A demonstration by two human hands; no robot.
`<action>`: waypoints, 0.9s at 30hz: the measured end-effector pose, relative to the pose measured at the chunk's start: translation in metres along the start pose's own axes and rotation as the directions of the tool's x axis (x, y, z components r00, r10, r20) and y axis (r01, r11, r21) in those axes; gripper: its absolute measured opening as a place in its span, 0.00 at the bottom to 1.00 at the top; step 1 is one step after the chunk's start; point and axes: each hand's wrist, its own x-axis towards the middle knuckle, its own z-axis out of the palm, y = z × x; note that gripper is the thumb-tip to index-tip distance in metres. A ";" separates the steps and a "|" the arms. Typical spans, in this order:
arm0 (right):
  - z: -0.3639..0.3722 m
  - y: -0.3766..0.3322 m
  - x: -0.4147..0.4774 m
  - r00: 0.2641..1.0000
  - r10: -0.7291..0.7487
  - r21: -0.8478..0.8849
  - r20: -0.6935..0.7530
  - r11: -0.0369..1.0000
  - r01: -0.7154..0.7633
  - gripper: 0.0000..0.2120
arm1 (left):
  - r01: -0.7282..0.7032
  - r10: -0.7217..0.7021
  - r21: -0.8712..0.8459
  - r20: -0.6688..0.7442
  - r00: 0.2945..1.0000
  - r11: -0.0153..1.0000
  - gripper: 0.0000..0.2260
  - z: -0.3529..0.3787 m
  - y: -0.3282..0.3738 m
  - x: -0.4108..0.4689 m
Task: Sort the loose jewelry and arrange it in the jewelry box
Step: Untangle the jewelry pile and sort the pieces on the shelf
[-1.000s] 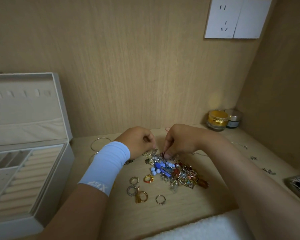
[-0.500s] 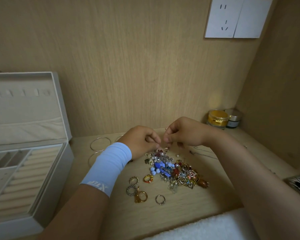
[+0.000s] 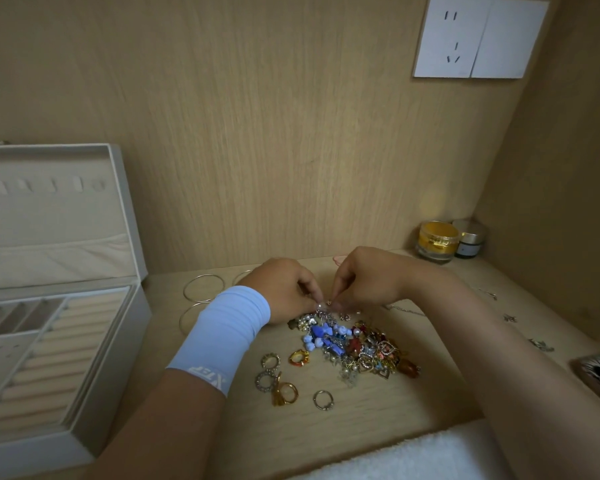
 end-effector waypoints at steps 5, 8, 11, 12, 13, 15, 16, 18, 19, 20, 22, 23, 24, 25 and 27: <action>-0.007 0.001 -0.004 0.997 0.034 -0.036 0.072 0.999 -0.031 0.06 | -0.102 0.104 0.088 -0.018 0.994 0.991 0.05 0.005 0.007 0.002; -0.008 0.000 -0.002 0.997 0.040 -0.018 0.070 0.999 -0.039 0.06 | -0.137 0.135 0.150 0.020 0.991 0.979 0.05 0.009 0.009 0.003; -0.006 0.000 0.000 0.998 0.046 -0.025 0.042 0.999 -0.045 0.04 | -0.125 0.123 0.142 0.021 0.992 0.982 0.04 0.008 0.009 0.003; -0.004 0.000 0.001 0.998 0.046 -0.039 0.030 0.998 -0.045 0.03 | -0.116 0.113 0.134 0.028 0.993 0.984 0.05 0.008 0.010 0.003; -0.002 0.000 0.002 0.999 0.043 -0.050 0.018 0.998 -0.042 0.04 | -0.106 0.103 0.123 0.031 0.994 0.987 0.05 0.007 0.011 0.002; 0.004 0.000 0.005 0.999 0.039 -0.072 -0.008 0.997 -0.040 0.07 | -0.082 0.081 0.103 0.017 0.997 0.991 0.04 0.005 0.011 0.001; 0.006 -0.001 0.006 0.999 0.040 -0.089 -0.025 0.995 -0.042 0.08 | -0.068 0.068 0.092 0.004 0.998 0.993 0.04 0.003 0.010 0.000; 0.008 -0.001 0.008 0.998 0.040 -0.125 -0.037 0.991 -0.045 0.09 | -0.042 0.043 0.078 -0.009 0.999 0.996 0.04 0.001 0.006 0.000; 0.008 -0.002 0.009 0.999 0.037 -0.138 -0.026 0.990 -0.040 0.09 | -0.033 0.034 0.082 -0.009 0.999 0.996 0.04 0.000 0.005 0.000; 0.007 -0.002 0.008 0.999 0.033 -0.141 -0.009 0.989 -0.034 0.08 | -0.025 0.026 0.090 -0.004 1.000 0.996 0.04 -0.001 0.003 0.000; 0.004 -0.002 0.006 1.000 0.022 -0.106 0.018 0.994 -0.020 0.08 | -0.014 0.014 0.097 0.000 1.000 0.995 0.05 -0.002 0.002 0.000; 0.002 -0.003 0.003 1.000 0.014 -0.073 0.016 0.997 -0.013 0.07 | -0.011 0.012 0.092 -0.005 1.000 0.996 0.06 -0.002 0.001 0.000; -0.002 -0.003 0.001 1.000 0.011 -0.031 0.006 0.999 -0.011 0.07 | -0.013 0.014 0.086 -0.011 1.000 0.996 0.07 -0.001 0.001 0.000; -0.005 -0.002 -0.001 1.000 0.007 0.022 -0.008 1.000 -0.007 0.07 | -0.023 0.024 0.080 -0.019 1.000 0.997 0.07 0.000 0.001 0.001; -0.011 -0.002 -0.004 0.999 -0.009 0.146 -0.047 0.989 0.016 0.07 | -0.050 0.052 0.073 -0.031 0.998 0.996 0.07 0.002 0.002 0.002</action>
